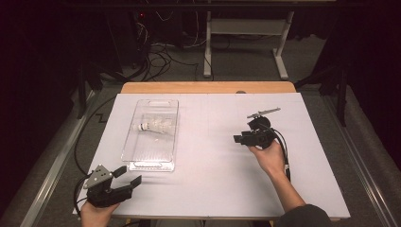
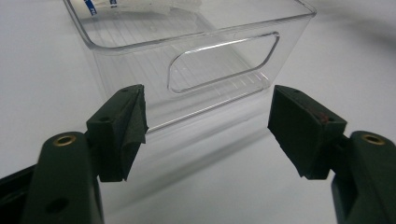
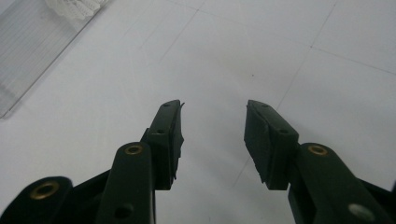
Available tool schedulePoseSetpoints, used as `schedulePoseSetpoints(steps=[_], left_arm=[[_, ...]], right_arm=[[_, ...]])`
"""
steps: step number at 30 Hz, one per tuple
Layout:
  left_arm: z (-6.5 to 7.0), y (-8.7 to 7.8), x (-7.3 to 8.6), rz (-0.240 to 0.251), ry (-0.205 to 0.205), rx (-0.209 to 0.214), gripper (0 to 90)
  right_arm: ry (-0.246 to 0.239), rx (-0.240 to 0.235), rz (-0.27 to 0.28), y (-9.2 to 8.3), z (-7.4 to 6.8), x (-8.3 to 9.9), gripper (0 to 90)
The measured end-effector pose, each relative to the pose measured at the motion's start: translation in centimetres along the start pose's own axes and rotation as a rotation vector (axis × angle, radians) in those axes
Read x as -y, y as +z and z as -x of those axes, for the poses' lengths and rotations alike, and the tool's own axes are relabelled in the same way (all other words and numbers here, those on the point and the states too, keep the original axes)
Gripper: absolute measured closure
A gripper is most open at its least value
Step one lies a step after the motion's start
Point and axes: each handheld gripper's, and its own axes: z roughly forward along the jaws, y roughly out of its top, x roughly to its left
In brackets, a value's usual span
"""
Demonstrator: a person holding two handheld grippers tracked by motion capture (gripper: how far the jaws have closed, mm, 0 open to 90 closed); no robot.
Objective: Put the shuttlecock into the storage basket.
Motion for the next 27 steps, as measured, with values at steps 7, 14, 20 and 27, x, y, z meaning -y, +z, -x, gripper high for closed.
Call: schedulePoseSetpoints(steps=[7,14,20,27], left_arm=[[-0.1,-0.1,0.0,0.006,-0.005,-0.002,29.2],[-0.2,-0.3,0.0,0.009,-0.007,-0.006,29.3],[-0.2,-0.2,0.0,0.008,-0.008,-0.006,29.3],[-0.2,-0.2,0.0,0.007,-0.012,-0.006,29.2]], right_arm=[[0.007,0.006,-0.003,-0.3,0.5,0.7,56.8],[0.017,0.015,0.001,-0.9,1.0,1.3,55.9],[0.023,0.020,0.006,-1.3,1.3,1.8,55.5],[0.030,0.022,0.006,-1.5,1.6,2.3,55.3]])
